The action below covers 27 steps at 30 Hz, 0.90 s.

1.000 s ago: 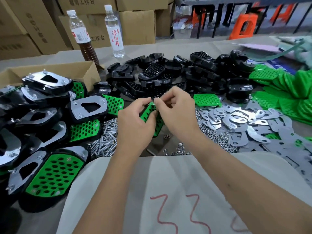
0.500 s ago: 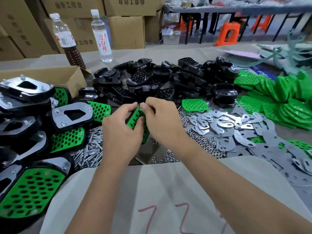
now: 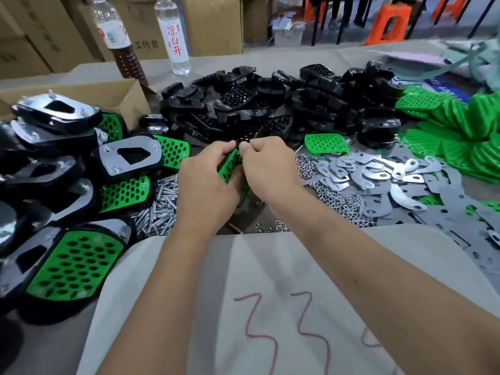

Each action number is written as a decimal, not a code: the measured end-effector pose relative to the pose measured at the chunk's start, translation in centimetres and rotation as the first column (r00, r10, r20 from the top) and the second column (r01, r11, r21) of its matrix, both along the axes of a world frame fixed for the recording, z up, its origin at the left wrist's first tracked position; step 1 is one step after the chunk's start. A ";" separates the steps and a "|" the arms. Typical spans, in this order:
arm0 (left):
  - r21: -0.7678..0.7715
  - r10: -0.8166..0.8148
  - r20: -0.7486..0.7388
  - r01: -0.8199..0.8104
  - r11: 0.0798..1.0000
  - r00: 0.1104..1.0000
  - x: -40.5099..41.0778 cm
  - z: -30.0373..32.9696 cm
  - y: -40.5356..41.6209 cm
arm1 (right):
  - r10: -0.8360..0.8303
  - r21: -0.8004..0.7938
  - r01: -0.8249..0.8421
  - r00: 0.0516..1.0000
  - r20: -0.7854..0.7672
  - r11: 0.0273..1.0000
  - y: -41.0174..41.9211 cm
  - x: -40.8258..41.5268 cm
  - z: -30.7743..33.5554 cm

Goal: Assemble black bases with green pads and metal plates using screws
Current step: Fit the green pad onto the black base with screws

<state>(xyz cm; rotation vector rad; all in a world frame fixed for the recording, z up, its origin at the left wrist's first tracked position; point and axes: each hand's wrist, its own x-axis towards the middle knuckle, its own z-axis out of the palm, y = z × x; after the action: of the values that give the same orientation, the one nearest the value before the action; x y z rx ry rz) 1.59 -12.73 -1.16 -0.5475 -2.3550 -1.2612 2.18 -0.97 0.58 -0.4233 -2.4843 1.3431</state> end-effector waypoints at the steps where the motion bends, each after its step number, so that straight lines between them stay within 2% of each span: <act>1: 0.013 0.016 0.011 -0.016 1.000 1.000 -0.1 0.1 -0.2 | 0.045 0.009 -0.045 0.999 0.005 0.999 0.2 0.1 0.6; 4: 0.032 0.087 0.091 -0.090 0.995 0.992 -0.7 0.3 -0.7 | 0.133 0.022 -0.134 0.990 0.043 0.991 0.9 0.4 2.1; 6: 0.085 0.146 0.174 -0.163 0.983 0.974 -1.1 0.2 -1.1 | 0.225 0.138 -0.249 0.959 0.172 0.959 0.9 1.0 2.6; 8: 0.221 0.170 0.306 -0.244 0.944 0.937 -1.4 0.4 -1.7 | 0.343 0.327 -0.467 0.863 0.372 0.821 0.4 1.9 2.6; 10: 0.385 0.102 0.453 -0.298 0.874 0.885 -1.3 0.8 -2.1 | 0.381 0.456 -0.606 0.782 0.493 0.652 -0.5 3.1 2.4; 12: 0.485 0.015 0.538 -0.324 0.813 0.843 -1.4 1.1 -2.4 | 0.414 0.498 -0.655 0.751 0.514 0.569 -1.0 3.4 2.1; 14: 0.544 -0.056 0.586 -0.341 0.766 0.809 -1.5 1.3 -2.6 | 0.428 0.530 -0.660 0.750 0.504 0.532 -1.2 3.4 2.0; 16: 0.578 -0.110 0.613 -0.350 0.737 0.782 -1.6 1.3 -2.7 | 0.429 0.524 -0.627 0.778 0.460 0.577 -1.0 3.4 2.1; 17: 0.578 -0.119 0.623 -0.352 0.736 0.773 -1.7 1.2 -2.6 | 0.420 0.467 -0.588 0.805 0.420 0.660 -0.6 3.3 2.0; 19: 0.566 -0.124 0.633 -0.347 0.748 0.764 -1.8 1.0 -2.5 | 0.405 0.168 -0.461 0.869 0.284 0.871 0.2 3.0 1.4; 20: 0.570 -0.130 0.633 -0.346 0.746 0.763 -1.7 1.0 -2.5 | 0.372 0.013 -0.382 0.907 0.197 0.924 0.6 2.8 1.1; 21: 0.577 -0.141 0.632 -0.342 0.742 0.762 -1.6 1.1 -2.3 | 0.322 -0.083 -0.315 0.941 0.105 0.946 1.1 2.7 0.8; 23: 0.588 -0.156 0.626 -0.331 0.738 0.764 -1.4 1.2 -2.1 | 0.242 -0.117 -0.245 0.970 -0.036 0.963 1.8 2.5 0.1; 27: 0.597 -0.175 0.600 -0.290 0.748 0.781 -1.0 1.3 -1.6 | 0.225 -0.187 -0.246 0.966 -0.124 0.951 2.1 2.5 -0.7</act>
<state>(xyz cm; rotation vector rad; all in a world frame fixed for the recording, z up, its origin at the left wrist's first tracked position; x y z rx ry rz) 0.62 -14.33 0.18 0.2463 -2.0721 -2.3855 4.72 1.11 -0.07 -0.0958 -2.3836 1.6730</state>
